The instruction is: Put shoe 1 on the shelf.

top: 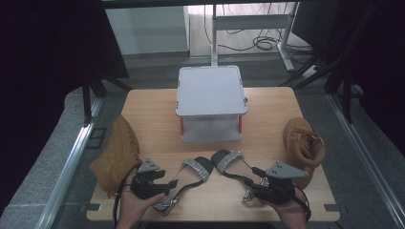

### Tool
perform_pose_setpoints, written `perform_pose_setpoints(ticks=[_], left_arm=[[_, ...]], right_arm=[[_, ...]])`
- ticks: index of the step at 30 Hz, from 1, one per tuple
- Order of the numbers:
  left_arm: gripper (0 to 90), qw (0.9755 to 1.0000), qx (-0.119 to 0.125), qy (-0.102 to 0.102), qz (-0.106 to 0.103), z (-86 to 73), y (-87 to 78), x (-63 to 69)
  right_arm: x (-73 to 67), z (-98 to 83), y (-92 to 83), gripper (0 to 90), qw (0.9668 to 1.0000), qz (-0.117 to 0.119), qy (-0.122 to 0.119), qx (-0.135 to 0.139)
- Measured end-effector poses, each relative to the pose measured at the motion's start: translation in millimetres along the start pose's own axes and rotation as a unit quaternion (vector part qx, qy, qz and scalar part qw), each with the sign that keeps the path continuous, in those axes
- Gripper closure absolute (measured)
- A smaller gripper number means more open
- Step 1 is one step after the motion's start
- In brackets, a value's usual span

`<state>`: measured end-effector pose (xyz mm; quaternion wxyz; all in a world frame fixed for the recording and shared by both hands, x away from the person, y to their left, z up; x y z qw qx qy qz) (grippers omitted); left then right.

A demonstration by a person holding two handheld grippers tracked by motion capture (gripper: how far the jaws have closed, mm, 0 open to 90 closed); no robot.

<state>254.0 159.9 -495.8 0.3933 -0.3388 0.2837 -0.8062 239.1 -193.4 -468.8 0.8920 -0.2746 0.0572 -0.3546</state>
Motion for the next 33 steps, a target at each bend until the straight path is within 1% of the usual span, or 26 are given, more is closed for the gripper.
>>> perform_pose_setpoints(ticks=[3, 5, 7, 9, 11, 13, 14, 17, 18, 19, 21, 22, 23, 24, 25, 27, 29, 30, 31, 32, 33], left_arm=[[35.1, 0.9999, -0.014, 0.009, 0.002, 3.9, 5.2, 4.2], [33.9, 0.9994, -0.033, 0.013, 0.006, 5.9, 10.6, 5.4], [33.4, 0.9981, -0.056, 0.019, 0.016, 7.9, 17.5, 5.4], [32.8, 0.9967, -0.074, 0.025, 0.021, 9.4, 23.2, 5.8], [32.5, 0.9947, -0.095, 0.031, 0.027, 11.4, 29.9, 6.6], [31.6, 0.9923, -0.116, 0.032, 0.030, 13.2, 35.8, 7.4], [31.3, 0.9905, -0.129, 0.033, 0.032, 13.7, 38.4, 7.9], [31.6, 0.9869, -0.154, 0.036, 0.033, 14.1, 40.5, 9.7], [31.7, 0.9854, -0.163, 0.037, 0.034, 14.0, 41.1, 9.8], [31.7, 0.9830, -0.176, 0.038, 0.037, 13.6, 42.3, 9.8], [31.7, 0.9779, -0.201, 0.039, 0.042, 12.4, 45.0, 10.7], [31.6, 0.9762, -0.208, 0.041, 0.046, 12.0, 46.1, 11.7], [31.8, 0.9753, -0.210, 0.043, 0.053, 12.5, 47.1, 12.4], [32.8, 0.9746, -0.213, 0.042, 0.056, 12.8, 48.5, 12.6], [33.6, 0.9733, -0.218, 0.041, 0.058, 13.0, 50.4, 11.9], [34.3, 0.9704, -0.229, 0.035, 0.067, 12.1, 55.4, 9.8], [33.6, 0.9696, -0.235, 0.028, 0.062, 11.3, 58.8, 8.5], [33.7, 0.9697, -0.235, 0.024, 0.062, 11.0, 60.4, 8.3], [33.7, 0.9694, -0.237, 0.019, 0.060, 10.7, 62.0, 8.1], [34.2, 0.9687, -0.240, 0.017, 0.059, 10.6, 62.8, 7.9], [34.7, 0.9686, -0.241, 0.016, 0.059, 10.5, 63.3, 7.8]], right_arm=[[3.7, -0.6, 3.3, 47.0, 1.0000, 0.003, -0.001, -0.007], [6.6, -2.0, 5.2, 45.1, 0.9999, 0.005, -0.002, -0.015], [9.6, -3.4, 7.0, 43.6, 0.9996, 0.006, -0.006, -0.029], [12.4, -4.0, 8.2, 42.1, 0.9992, 0.007, -0.008, -0.038], [15.2, -4.8, 9.0, 40.9, 0.9988, 0.006, -0.012, -0.047], [19.1, -6.2, 10.0, 39.9, 0.9982, 0.006, -0.012, -0.058], [20.4, -6.7, 10.5, 39.4, 0.9980, 0.008, -0.011, -0.061], [25.6, -9.1, 13.5, 37.4, 0.9961, 0.013, -0.013, -0.086], [26.3, -9.4, 14.5, 36.8, 0.9952, 0.016, -0.016, -0.095], [26.8, -9.5, 15.5, 36.3, 0.9945, 0.017, -0.018, -0.102], [28.1, -8.8, 18.3, 35.3, 0.9923, 0.023, -0.025, -0.119], [28.7, -8.2, 20.3, 35.0, 0.9913, 0.024, -0.028, -0.126], [29.5, -7.4, 22.5, 34.6, 0.9903, 0.025, -0.030, -0.133], [30.5, -6.6, 25.7, 33.9, 0.9887, 0.025, -0.032, -0.144], [31.2, -5.9, 28.6, 33.4, 0.9873, 0.026, -0.032, -0.153], [32.9, -5.1, 35.2, 31.9, 0.9835, 0.032, -0.036, -0.174], [34.3, -4.1, 41.4, 30.8, 0.9799, 0.035, -0.044, -0.192], [35.1, -3.5, 45.0, 30.1, 0.9775, 0.036, -0.045, -0.203], [35.9, -3.2, 48.8, 29.1, 0.9747, 0.039, -0.046, -0.215], [36.5, -3.6, 54.5, 28.2, 0.9706, 0.048, -0.044, -0.232], [36.6, -4.2, 58.0, 27.5, 0.9677, 0.051, -0.041, -0.243]])
Point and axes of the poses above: each handheld gripper's, and its own axes: y roughly forward along the jaws, z roughly out of its top, x roughly to its right, the point moved 3 cm from there along y, roughly forward along the jaws, and after that the axes turned 12 degrees about -y, right-handed, at the moved point
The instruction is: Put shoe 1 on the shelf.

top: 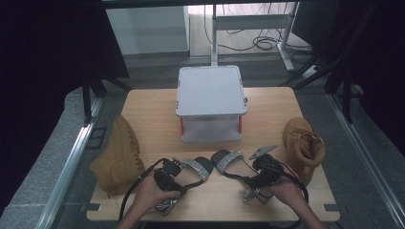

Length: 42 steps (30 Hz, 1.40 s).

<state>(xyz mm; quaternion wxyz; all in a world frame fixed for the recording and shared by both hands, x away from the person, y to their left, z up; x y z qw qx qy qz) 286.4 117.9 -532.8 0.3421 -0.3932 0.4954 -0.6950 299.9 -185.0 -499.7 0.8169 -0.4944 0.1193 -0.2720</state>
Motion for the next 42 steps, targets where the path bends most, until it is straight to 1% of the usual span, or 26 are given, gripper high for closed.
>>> perform_pose_setpoints(ticks=[2, 4, 5, 8, 11, 12, 13, 15, 17, 18, 22, 25, 27, 29, 31, 34, 35, 39, 40, 42], left_arm=[[36.4, 1.0000, -0.004, -0.001, 0.002, 0.3, -0.3, 0.9], [38.1, 1.0000, -0.004, -0.005, 0.007, 0.7, -0.2, 2.0], [38.4, 0.9999, -0.003, -0.005, 0.009, 0.8, -0.1, 2.1], [39.4, 0.9998, 0.005, -0.014, 0.012, -0.3, 0.1, 3.4], [40.1, 0.9996, 0.014, -0.020, 0.013, -1.9, 0.1, 3.7], [40.2, 0.9995, 0.017, -0.023, 0.013, -2.5, 0.2, 4.0], [40.4, 0.9994, 0.020, -0.025, 0.013, -2.8, 0.2, 4.0], [40.6, 0.9993, 0.023, -0.027, 0.015, -3.3, 0.3, 4.3], [40.8, 0.9991, 0.026, -0.029, 0.018, -3.9, 0.5, 5.0], [40.9, 0.9991, 0.027, -0.029, 0.019, -4.1, 0.6, 5.1], [41.2, 0.9989, 0.030, -0.028, 0.022, -4.6, 0.7, 5.6], [41.6, 0.9987, 0.039, -0.030, 0.014, -6.1, 0.3, 3.9], [41.8, 0.9983, 0.048, -0.032, 0.008, -7.6, 0.0, 2.2], [41.8, 0.9978, 0.055, -0.036, 0.007, -8.9, -0.7, 1.1], [41.9, 0.9977, 0.058, -0.036, -0.004, -8.8, -3.0, -0.8], [42.1, 0.9971, 0.061, -0.039, -0.022, -7.4, -9.8, -3.9], [42.3, 0.9970, 0.061, -0.040, -0.025, -6.9, -11.7, -4.7], [42.4, 0.9953, 0.068, -0.052, -0.045, -3.7, -19.4, -11.8], [42.5, 0.9951, 0.070, -0.052, -0.048, -2.9, -21.0, -13.7], [42.5, 0.9943, 0.073, -0.057, -0.053, -1.3, -23.1, -15.7]], right_arm=[[2.6, 1.8, 9.4, 25.8, 0.9994, 0.008, 0.001, -0.033], [5.5, 3.1, 18.0, 25.0, 0.9982, 0.005, 0.005, -0.059], [6.7, 3.6, 21.2, 24.9, 0.9976, 0.007, 0.007, -0.068], [8.2, 4.1, 29.3, 25.7, 0.9957, 0.011, 0.010, -0.092], [7.7, 5.6, 33.2, 29.5, 0.9942, 0.017, 0.012, -0.105], [7.5, 6.2, 34.0, 30.5, 0.9937, 0.020, 0.009, -0.110], [5.9, 7.3, 36.2, 31.7, 0.9928, 0.019, 0.010, -0.118], [4.0, 8.4, 38.8, 34.6, 0.9913, 0.018, 0.003, -0.131], [1.2, 8.8, 42.4, 37.4, 0.9890, 0.022, 0.002, -0.146], [1.3, 8.7, 42.8, 38.2, 0.9881, 0.018, -0.001, -0.153], [3.1, 8.0, 41.2, 40.3, 0.9878, 0.026, 0.009, -0.154], [4.4, 8.0, 40.9, 41.1, 0.9880, 0.028, 0.016, -0.151], [6.9, 6.6, 40.1, 41.8, 0.9892, 0.031, 0.025, -0.141], [10.2, 4.8, 38.4, 42.0, 0.9905, 0.043, 0.042, -0.124], [12.6, 4.2, 36.1, 42.0, 0.9911, 0.048, 0.056, -0.110], [15.1, 4.3, 33.1, 42.1, 0.9909, 0.055, 0.068, -0.102], [15.8, 4.4, 32.2, 42.1, 0.9907, 0.055, 0.074, -0.100], [17.7, 4.5, 28.0, 42.1, 0.9902, 0.060, 0.093, -0.084], [18.7, 4.4, 26.3, 42.1, 0.9903, 0.062, 0.096, -0.079], [20.8, 4.7, 23.1, 42.2, 0.9897, 0.068, 0.107, -0.068]])
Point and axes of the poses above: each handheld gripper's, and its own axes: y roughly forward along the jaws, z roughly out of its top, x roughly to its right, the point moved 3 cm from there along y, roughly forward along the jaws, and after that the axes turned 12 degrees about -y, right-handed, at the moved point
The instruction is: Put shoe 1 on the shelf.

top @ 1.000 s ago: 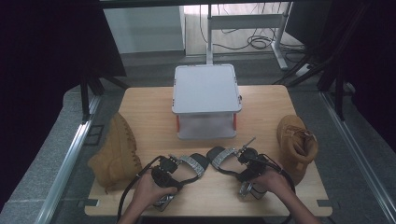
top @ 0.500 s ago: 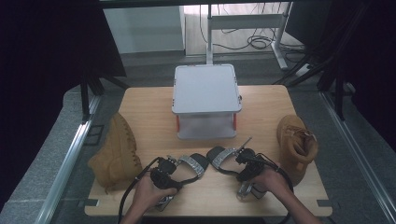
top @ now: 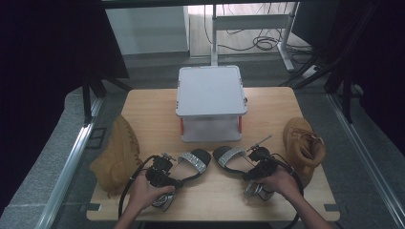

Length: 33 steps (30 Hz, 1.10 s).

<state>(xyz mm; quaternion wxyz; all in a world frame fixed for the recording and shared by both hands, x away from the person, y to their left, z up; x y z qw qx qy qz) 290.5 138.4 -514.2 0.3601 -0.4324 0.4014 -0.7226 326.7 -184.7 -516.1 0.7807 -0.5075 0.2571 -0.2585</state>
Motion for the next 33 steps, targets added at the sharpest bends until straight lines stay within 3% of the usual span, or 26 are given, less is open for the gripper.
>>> perform_pose_setpoints(ticks=[8, 17, 21, 33], left_arm=[[42.5, 0.9999, -0.001, -0.001, -0.013, 6.0, -1.0, -2.0], [42.6, 0.9998, -0.019, 0.006, 0.002, 7.4, 6.4, -1.3], [42.6, 0.9999, -0.007, -0.003, -0.016, 14.0, -1.3, -1.8], [42.6, 0.9992, 0.007, -0.023, -0.031, 38.9, -14.0, -1.1]], right_arm=[[3.3, 1.9, -4.5, 42.1, 0.9997, 0.008, 0.015, 0.019], [3.7, -0.3, -4.2, 42.2, 0.9997, 0.010, 0.014, 0.019], [6.1, -1.3, -6.2, 42.2, 0.9991, 0.020, 0.027, 0.027], [11.7, 8.3, -12.9, 42.2, 0.9958, 0.018, 0.063, 0.064]])
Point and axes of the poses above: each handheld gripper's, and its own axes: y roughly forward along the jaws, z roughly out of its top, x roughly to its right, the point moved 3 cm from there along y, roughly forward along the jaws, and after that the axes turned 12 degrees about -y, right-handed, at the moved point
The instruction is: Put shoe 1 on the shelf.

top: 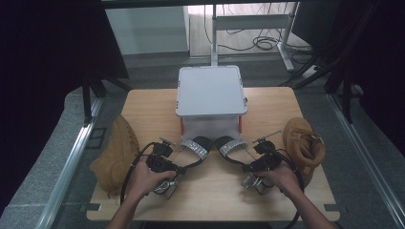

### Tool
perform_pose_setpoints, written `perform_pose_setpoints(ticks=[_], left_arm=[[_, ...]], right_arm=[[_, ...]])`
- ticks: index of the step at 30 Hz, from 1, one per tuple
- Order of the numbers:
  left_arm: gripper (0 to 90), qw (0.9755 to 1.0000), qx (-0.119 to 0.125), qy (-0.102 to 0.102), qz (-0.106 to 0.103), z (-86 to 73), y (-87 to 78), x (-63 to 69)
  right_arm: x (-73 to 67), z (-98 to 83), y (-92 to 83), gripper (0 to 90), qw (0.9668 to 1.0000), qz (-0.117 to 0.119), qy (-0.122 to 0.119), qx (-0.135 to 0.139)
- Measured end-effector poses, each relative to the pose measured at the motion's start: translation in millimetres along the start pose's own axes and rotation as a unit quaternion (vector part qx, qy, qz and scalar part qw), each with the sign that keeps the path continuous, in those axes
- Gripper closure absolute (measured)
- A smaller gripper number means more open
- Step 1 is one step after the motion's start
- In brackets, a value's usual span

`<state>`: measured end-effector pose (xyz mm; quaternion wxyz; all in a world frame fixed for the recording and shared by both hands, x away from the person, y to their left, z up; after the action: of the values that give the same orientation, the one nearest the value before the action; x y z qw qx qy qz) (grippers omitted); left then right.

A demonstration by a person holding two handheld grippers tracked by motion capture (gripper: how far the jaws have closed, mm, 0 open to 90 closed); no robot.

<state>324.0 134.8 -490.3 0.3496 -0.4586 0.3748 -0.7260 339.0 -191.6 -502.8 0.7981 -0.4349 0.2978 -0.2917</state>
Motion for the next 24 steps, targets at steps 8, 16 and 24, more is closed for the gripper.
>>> perform_pose_setpoints(ticks=[8, 16, 24], left_arm=[[42.6, 0.9994, 0.011, -0.034, 0.005, 13.0, 6.1, -6.1], [42.6, 0.9974, 0.023, -0.066, 0.014, 24.5, 10.6, -10.2], [42.6, 0.9948, 0.036, -0.093, 0.018, 40.6, 17.8, -7.7]], right_arm=[[-0.8, 11.5, 1.9, 42.2, 0.9997, -0.015, 0.016, 0.007], [-1.6, 26.9, 8.6, 42.2, 0.9985, -0.026, 0.043, 0.021], [-5.2, 44.4, 17.6, 42.2, 0.9960, -0.043, 0.070, 0.036]])
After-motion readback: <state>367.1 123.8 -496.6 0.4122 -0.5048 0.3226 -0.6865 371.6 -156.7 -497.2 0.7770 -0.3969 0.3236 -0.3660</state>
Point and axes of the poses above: each handheld gripper's, and its own axes: y roughly forward along the jaws, z roughly out of its top, x roughly to its right, the point moved 3 cm from there along y, roughly forward along the jaws, and after that the axes turned 12 degrees about -y, right-handed, at the moved point
